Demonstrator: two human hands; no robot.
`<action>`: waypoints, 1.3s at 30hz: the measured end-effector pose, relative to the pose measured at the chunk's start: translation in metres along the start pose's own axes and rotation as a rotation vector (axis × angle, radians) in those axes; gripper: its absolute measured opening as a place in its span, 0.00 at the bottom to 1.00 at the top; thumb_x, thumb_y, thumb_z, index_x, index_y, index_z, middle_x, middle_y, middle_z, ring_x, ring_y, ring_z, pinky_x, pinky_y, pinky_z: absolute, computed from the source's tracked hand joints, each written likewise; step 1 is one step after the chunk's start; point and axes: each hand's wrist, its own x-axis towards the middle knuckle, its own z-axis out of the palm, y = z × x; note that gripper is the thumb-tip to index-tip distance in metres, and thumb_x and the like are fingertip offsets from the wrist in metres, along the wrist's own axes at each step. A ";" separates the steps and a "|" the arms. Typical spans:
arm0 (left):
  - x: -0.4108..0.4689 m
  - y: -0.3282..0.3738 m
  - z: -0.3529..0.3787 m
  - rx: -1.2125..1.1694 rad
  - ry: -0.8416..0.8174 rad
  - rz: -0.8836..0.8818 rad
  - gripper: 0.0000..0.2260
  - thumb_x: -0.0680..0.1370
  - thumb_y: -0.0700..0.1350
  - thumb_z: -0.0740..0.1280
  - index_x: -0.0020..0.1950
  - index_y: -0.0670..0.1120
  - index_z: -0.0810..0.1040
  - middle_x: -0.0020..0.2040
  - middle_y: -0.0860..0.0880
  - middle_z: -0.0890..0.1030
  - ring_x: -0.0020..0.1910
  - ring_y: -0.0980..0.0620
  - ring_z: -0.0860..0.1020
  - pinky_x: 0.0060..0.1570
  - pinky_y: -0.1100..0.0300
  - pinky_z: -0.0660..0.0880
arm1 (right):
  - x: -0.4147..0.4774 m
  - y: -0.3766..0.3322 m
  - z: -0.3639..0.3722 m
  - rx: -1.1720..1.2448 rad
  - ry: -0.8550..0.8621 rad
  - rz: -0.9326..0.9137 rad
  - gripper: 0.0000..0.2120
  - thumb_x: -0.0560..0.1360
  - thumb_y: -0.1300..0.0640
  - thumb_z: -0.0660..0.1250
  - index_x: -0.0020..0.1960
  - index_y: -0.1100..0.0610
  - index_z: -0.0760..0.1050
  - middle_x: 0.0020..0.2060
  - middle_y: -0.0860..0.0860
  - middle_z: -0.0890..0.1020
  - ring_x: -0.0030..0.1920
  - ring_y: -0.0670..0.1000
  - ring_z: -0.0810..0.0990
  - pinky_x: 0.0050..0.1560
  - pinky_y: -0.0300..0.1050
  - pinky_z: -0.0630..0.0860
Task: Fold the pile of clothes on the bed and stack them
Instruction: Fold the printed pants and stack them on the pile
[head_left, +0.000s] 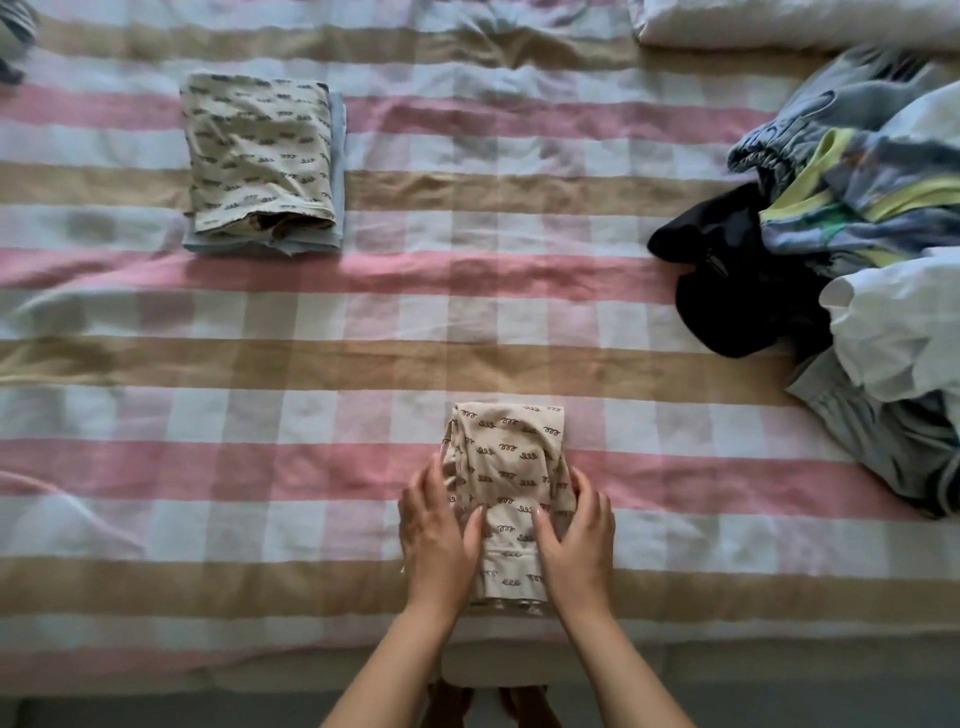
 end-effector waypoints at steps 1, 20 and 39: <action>-0.005 -0.002 -0.001 -0.088 -0.005 -0.096 0.31 0.75 0.45 0.68 0.74 0.44 0.57 0.69 0.45 0.63 0.68 0.48 0.62 0.67 0.50 0.63 | -0.004 0.001 0.002 0.026 0.001 0.057 0.26 0.72 0.57 0.69 0.68 0.60 0.66 0.60 0.55 0.72 0.60 0.53 0.70 0.57 0.41 0.66; 0.090 0.027 -0.124 -0.406 0.154 -0.060 0.09 0.76 0.42 0.66 0.44 0.55 0.70 0.40 0.53 0.79 0.39 0.60 0.77 0.35 0.72 0.70 | 0.051 -0.154 0.011 0.432 -0.135 -0.049 0.06 0.74 0.61 0.67 0.46 0.51 0.74 0.41 0.49 0.83 0.41 0.47 0.82 0.42 0.44 0.79; 0.412 -0.009 -0.266 -0.189 0.230 -0.026 0.18 0.78 0.43 0.63 0.67 0.43 0.65 0.62 0.44 0.75 0.58 0.46 0.75 0.47 0.61 0.68 | 0.274 -0.389 0.178 0.391 -0.278 -0.087 0.09 0.76 0.60 0.64 0.56 0.58 0.71 0.50 0.54 0.79 0.53 0.55 0.78 0.56 0.53 0.75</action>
